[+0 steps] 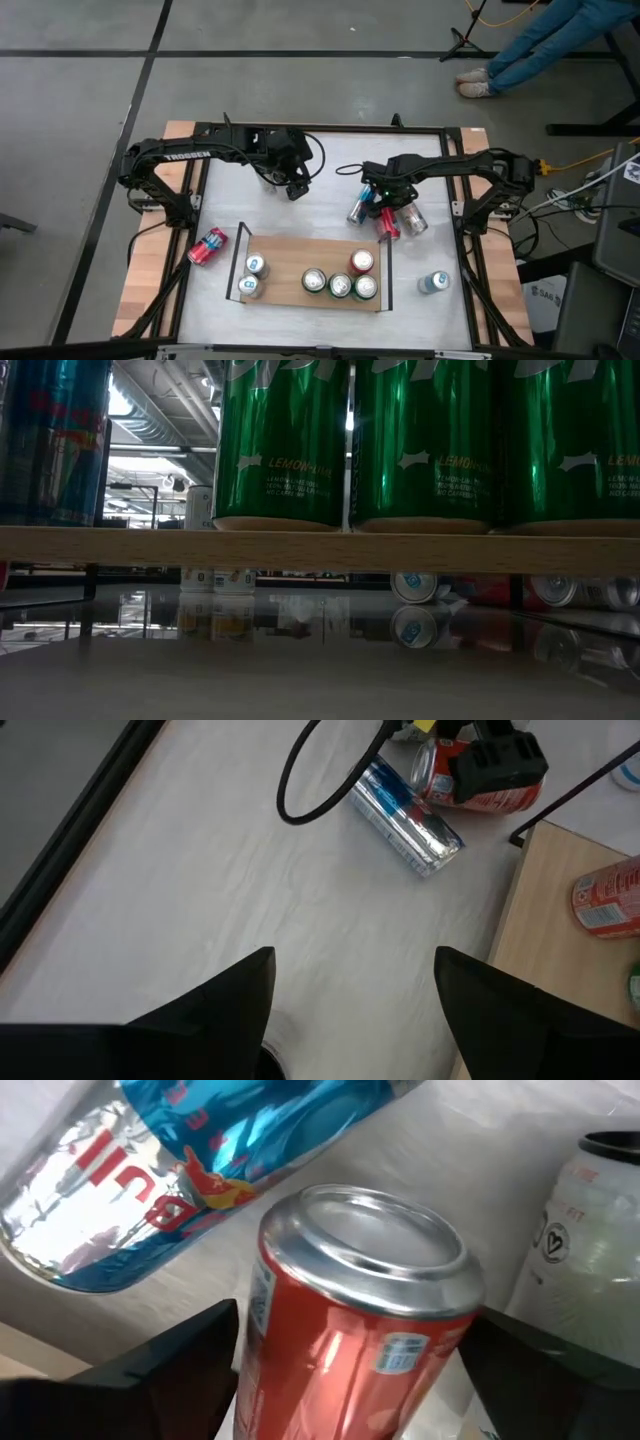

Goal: Place canned beverage on shelf
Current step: Put the right red soda can on the shelf aligned with the other red soda can

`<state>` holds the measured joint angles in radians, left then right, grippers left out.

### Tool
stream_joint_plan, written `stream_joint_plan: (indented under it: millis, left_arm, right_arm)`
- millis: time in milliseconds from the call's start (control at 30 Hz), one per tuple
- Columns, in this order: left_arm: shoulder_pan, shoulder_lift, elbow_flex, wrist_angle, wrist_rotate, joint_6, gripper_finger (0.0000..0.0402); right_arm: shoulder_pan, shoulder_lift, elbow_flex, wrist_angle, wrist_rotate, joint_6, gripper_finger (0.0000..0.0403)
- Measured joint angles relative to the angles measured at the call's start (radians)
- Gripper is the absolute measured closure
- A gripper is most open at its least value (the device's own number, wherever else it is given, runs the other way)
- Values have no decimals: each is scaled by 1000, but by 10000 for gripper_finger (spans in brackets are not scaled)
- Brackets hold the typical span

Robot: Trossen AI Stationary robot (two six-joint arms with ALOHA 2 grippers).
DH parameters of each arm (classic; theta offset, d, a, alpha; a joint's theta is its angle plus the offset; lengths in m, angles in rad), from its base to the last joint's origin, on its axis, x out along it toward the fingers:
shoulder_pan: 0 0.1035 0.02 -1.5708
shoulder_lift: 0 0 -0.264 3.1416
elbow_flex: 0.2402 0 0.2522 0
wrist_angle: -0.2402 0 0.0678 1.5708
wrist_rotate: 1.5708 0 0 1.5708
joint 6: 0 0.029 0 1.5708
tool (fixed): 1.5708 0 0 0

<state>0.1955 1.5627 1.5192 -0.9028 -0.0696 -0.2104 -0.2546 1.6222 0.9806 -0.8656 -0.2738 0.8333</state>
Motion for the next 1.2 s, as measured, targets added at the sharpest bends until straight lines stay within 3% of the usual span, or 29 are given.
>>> stream_joint_plan:
  millis: [300,1200]
  left_arm:
    - [0,0,0,0,0,13,137]
    - [0,0,0,0,0,12,137]
  right_arm:
    - [0,-1,0,1,1,-1,129]
    - [0,-2,1,61,70,-65,111]
